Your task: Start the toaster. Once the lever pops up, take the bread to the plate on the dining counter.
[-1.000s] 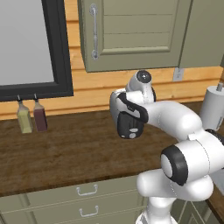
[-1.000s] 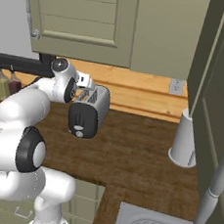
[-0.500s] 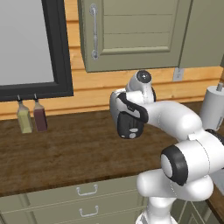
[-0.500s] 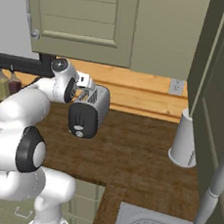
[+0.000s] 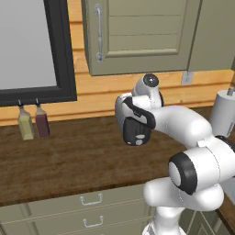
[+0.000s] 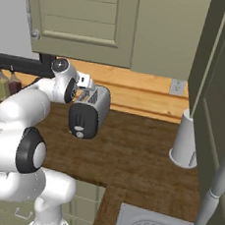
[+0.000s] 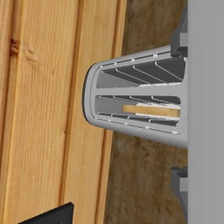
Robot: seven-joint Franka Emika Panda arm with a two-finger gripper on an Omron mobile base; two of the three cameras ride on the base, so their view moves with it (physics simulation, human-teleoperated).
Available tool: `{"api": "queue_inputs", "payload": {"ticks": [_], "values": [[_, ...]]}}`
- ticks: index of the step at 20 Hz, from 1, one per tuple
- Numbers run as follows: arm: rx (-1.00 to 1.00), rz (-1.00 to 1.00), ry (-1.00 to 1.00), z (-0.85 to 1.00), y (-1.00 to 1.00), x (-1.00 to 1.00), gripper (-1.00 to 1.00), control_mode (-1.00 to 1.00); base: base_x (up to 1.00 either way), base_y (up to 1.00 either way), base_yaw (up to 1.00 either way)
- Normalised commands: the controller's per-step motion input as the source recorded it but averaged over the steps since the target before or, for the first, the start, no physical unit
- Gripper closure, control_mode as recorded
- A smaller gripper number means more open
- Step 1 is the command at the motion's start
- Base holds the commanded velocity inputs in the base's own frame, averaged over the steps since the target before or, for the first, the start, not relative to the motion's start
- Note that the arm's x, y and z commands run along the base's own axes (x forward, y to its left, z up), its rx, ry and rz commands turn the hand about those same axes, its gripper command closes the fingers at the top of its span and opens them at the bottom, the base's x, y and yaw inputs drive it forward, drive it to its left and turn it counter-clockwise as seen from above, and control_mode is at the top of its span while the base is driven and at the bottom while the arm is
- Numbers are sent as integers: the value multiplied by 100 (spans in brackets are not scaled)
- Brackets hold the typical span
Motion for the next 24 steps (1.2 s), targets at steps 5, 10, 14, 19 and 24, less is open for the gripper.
{"api": "queue_inputs", "payload": {"ticks": [5,10,14,19,24], "values": [[0,0,0,0,0,0,-100,-100,0,0,0],[0,0,0,0,0,0,-100,-100,0,0,0],[0,0,0,0,0,0,-100,-100,0,0,0],[0,0,0,0,0,0,-100,-100,0,0,0],[0,0,0,0,0,0,-100,-100,0,0,0]]}}
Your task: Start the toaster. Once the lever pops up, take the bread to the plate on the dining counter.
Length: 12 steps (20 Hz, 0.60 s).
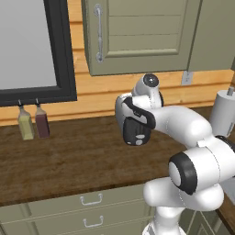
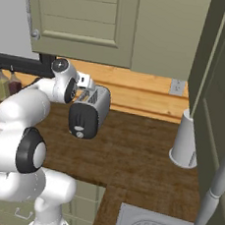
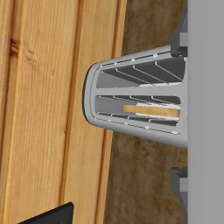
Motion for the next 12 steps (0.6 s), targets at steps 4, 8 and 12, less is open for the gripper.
{"api": "queue_inputs", "payload": {"ticks": [4,8,12], "values": [[0,0,0,0,0,0,-100,-100,0,0,0],[0,0,0,0,0,0,-100,-100,0,0,0],[0,0,0,0,0,0,-100,-100,0,0,0]]}}
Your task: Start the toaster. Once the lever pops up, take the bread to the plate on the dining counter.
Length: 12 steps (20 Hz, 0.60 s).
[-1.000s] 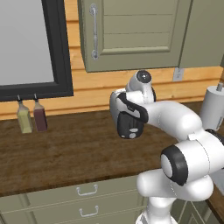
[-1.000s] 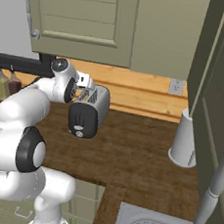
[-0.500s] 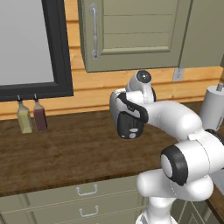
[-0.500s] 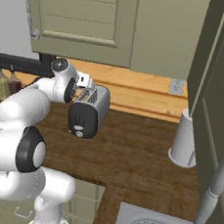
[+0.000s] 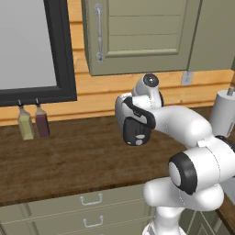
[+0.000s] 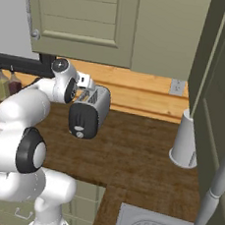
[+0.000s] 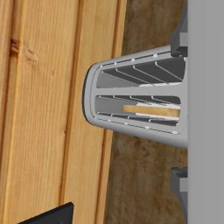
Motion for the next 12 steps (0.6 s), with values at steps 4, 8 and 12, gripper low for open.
{"api": "queue_inputs", "payload": {"ticks": [4,8,12], "values": [[0,0,0,0,0,0,-100,-100,0,0,0],[0,0,0,0,0,0,-100,-100,0,0,0],[0,0,0,0,0,0,-100,-100,0,0,0]]}}
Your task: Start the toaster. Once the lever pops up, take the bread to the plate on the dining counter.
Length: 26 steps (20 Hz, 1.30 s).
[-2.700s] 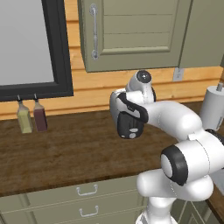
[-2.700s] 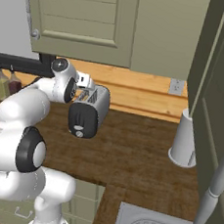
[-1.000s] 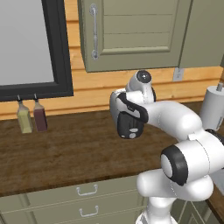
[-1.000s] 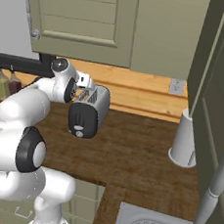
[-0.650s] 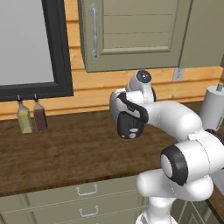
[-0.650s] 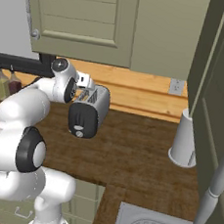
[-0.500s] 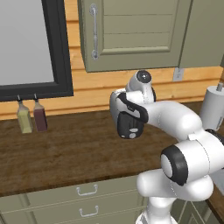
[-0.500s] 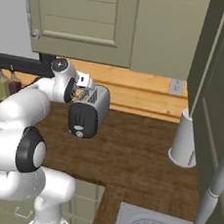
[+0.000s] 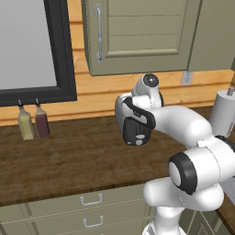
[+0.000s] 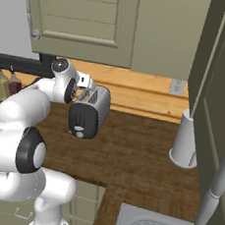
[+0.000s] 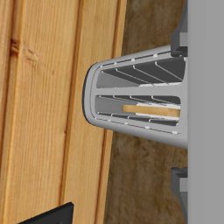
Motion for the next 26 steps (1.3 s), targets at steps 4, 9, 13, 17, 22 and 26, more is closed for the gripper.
{"api": "queue_inputs", "payload": {"ticks": [4,9,13,17,22,26], "values": [[0,0,0,0,0,0,-100,-100,0,0,0],[0,0,0,0,0,0,-100,-100,0,0,0],[0,0,0,0,0,0,-100,-100,0,0,0],[0,0,0,0,0,0,-100,-100,0,0,0],[0,0,0,0,0,0,-100,-100,0,0,0],[0,0,0,0,0,0,-100,-100,0,0,0]]}}
